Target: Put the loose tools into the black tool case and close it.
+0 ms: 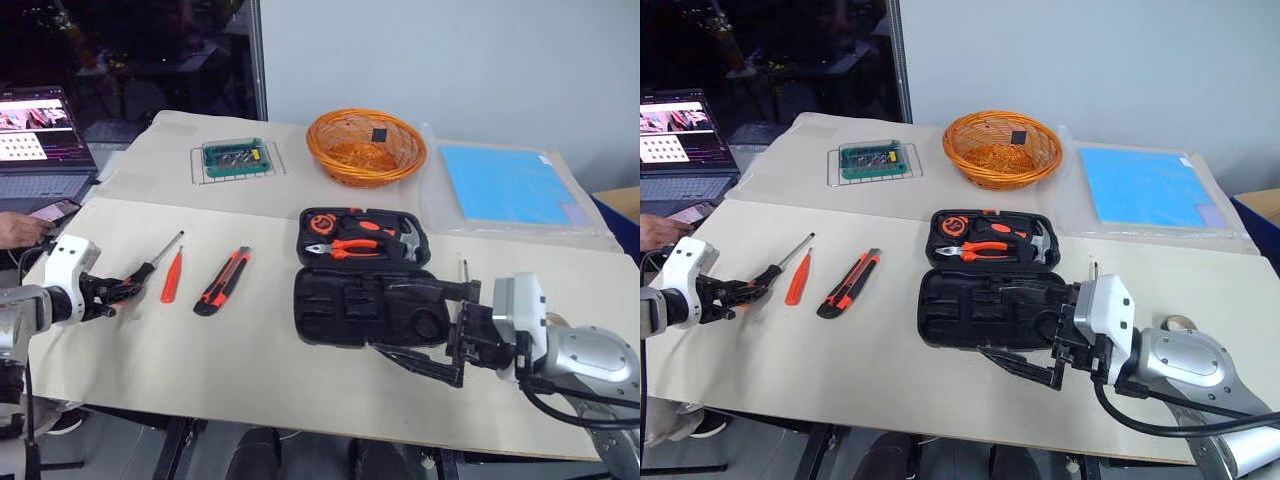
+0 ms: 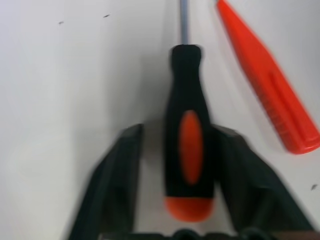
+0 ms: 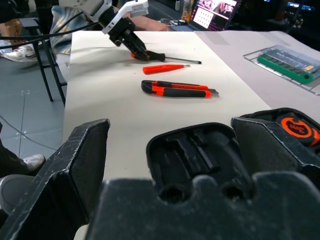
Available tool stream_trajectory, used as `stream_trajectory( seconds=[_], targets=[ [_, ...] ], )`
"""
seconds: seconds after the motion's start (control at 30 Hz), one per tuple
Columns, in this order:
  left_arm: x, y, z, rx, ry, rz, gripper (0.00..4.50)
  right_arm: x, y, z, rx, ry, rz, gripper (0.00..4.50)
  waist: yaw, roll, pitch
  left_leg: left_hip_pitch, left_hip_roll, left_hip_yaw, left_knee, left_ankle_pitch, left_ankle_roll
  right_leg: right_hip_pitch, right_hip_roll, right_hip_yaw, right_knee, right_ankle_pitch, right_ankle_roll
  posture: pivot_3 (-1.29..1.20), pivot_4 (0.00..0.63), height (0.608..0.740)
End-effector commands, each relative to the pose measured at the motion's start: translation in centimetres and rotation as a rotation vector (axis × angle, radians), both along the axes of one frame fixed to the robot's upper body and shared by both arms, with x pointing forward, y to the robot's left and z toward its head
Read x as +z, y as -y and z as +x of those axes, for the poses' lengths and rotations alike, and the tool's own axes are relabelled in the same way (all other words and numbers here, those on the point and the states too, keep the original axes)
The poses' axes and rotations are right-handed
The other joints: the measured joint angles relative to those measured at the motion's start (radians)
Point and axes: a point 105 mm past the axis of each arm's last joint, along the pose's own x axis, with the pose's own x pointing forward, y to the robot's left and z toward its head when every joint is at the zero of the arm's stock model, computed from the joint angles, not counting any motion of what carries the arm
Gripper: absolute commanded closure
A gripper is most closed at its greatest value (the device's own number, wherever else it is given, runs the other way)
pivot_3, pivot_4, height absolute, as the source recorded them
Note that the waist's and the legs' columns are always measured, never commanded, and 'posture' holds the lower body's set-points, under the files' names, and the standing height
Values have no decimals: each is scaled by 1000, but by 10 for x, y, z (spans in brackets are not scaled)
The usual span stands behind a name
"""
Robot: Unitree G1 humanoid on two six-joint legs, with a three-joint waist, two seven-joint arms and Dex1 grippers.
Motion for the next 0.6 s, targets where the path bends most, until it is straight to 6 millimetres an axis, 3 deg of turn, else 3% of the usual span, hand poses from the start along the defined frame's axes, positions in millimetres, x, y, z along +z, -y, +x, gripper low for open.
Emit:
stream_trajectory(
  seconds=[0.03, 0.2, 0.33, 0.47, 0.6],
  targets=[
    [75, 40, 4, -225, 268, -49, 3565, 10, 11, -4, -59, 51, 31, 0, 4, -3, 0, -1, 0, -1, 0, 1, 1, 0, 0, -1, 0, 0, 0, 0, 150, 740],
    [85, 128, -1, -560, 266, 19, 3565, 5, 40, -4, -188, 54, 22, 0, 12, -3, 0, -2, -1, -1, 3, 1, 1, 4, -1, -4, -1, 1, 2, 0, 150, 740],
    [70, 190, 0, -794, 165, 122, 3565, 5, 71, -6, -314, 56, -8, 0, 5, -2, 0, 2, -1, -2, 5, 1, 1, 10, 0, -4, -1, 1, 3, 0, 150, 740],
    [61, 226, 21, -901, 166, 237, 3565, 4, 94, -14, -395, 44, -62, 0, 6, 0, 0, 6, -1, -4, 6, 2, 3, 15, 1, -4, -1, 0, 3, 0, 150, 740],
    [41, 257, 27, -1089, 142, 354, 3565, 4, 110, -24, -450, 29, -95, 0, -1, 2, -1, 5, -2, -5, 8, 3, 4, 15, 2, -3, -1, 0, 4, 0, 150, 740]
  ],
)
